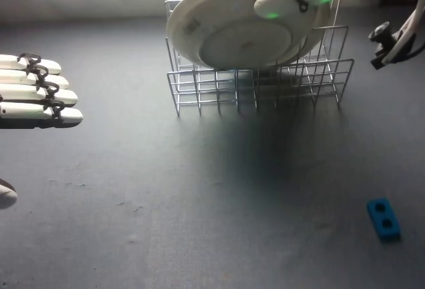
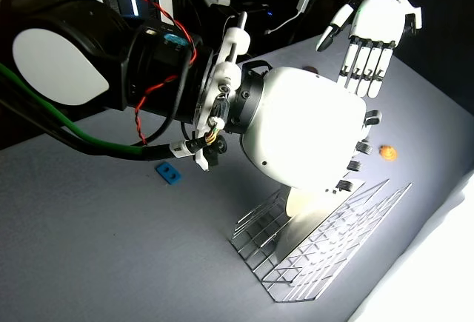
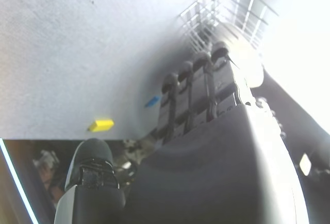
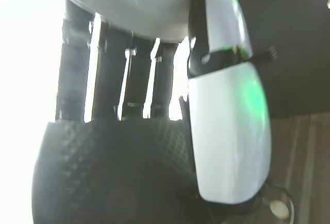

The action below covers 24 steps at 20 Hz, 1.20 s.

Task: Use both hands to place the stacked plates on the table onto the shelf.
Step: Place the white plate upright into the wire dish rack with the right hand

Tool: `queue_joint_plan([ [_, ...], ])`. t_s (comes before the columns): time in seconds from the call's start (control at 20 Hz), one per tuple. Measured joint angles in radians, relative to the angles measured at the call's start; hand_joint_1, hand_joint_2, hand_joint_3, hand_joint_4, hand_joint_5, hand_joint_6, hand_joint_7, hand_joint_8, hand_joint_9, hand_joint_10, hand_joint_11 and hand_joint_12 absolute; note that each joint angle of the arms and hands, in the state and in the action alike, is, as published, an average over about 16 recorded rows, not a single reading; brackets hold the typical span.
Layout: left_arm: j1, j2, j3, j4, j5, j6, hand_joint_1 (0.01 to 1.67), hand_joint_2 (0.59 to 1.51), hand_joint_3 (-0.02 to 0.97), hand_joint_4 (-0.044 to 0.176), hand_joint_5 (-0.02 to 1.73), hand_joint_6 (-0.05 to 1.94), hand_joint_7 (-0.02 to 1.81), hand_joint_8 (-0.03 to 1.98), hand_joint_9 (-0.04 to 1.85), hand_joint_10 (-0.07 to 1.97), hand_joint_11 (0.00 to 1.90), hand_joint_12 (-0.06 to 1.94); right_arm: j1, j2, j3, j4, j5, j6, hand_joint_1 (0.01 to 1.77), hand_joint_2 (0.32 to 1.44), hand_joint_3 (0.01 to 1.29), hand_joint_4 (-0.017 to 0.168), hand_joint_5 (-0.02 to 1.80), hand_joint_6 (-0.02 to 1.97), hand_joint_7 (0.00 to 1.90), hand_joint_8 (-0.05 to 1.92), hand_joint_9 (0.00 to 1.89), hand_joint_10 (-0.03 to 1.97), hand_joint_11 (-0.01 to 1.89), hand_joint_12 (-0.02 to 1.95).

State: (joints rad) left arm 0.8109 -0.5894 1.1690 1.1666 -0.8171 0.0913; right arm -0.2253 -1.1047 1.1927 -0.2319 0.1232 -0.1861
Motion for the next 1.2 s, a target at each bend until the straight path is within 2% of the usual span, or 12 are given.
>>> queue_joint_plan([
  [0.35, -0.03, 0.022, -0.041, 0.045, -0.071, -0.002, 0.02, 1.215, 0.009, -0.001, 0.14, 0.01, 0.09, 0.01, 0.06, 0.01, 0.02, 0.01, -0.039, -0.032, 0.045, 0.003, 0.009, -0.004, 1.21, 1.01, 0.01, -0.003, 0.92, 0.92, 1.04, 0.95, 1.34, 0.02, 0.89, 1.07],
  [0.75, -0.119, 0.051, -0.09, 0.151, -0.19, -0.014, 0.02, 1.214, 0.009, -0.001, 0.14, 0.01, 0.09, 0.01, 0.06, 0.01, 0.03, 0.01, -0.082, -0.057, 0.08, 0.004, 0.031, -0.019, 1.21, 1.01, 0.01, -0.008, 0.89, 0.93, 1.02, 0.96, 1.18, 0.52, 0.87, 1.14],
  [1.0, -0.168, 0.058, -0.1, 0.198, -0.243, -0.024, 0.02, 1.214, 0.008, -0.001, 0.14, 0.01, 0.09, 0.01, 0.07, 0.01, 0.03, 0.01, -0.099, -0.065, 0.089, 0.004, 0.045, -0.031, 1.22, 1.01, 0.01, -0.01, 0.89, 0.93, 1.04, 0.94, 1.12, 0.67, 0.87, 1.16],
  [1.2, -0.186, 0.058, -0.093, 0.213, -0.277, -0.036, 0.02, 1.214, 0.008, -0.001, 0.14, 0.01, 0.09, 0.01, 0.07, 0.01, 0.02, 0.01, -0.106, -0.066, 0.091, 0.004, 0.05, -0.038, 1.22, 1.01, 0.01, -0.011, 0.89, 0.93, 1.05, 0.94, 1.09, 0.76, 0.87, 1.17],
])
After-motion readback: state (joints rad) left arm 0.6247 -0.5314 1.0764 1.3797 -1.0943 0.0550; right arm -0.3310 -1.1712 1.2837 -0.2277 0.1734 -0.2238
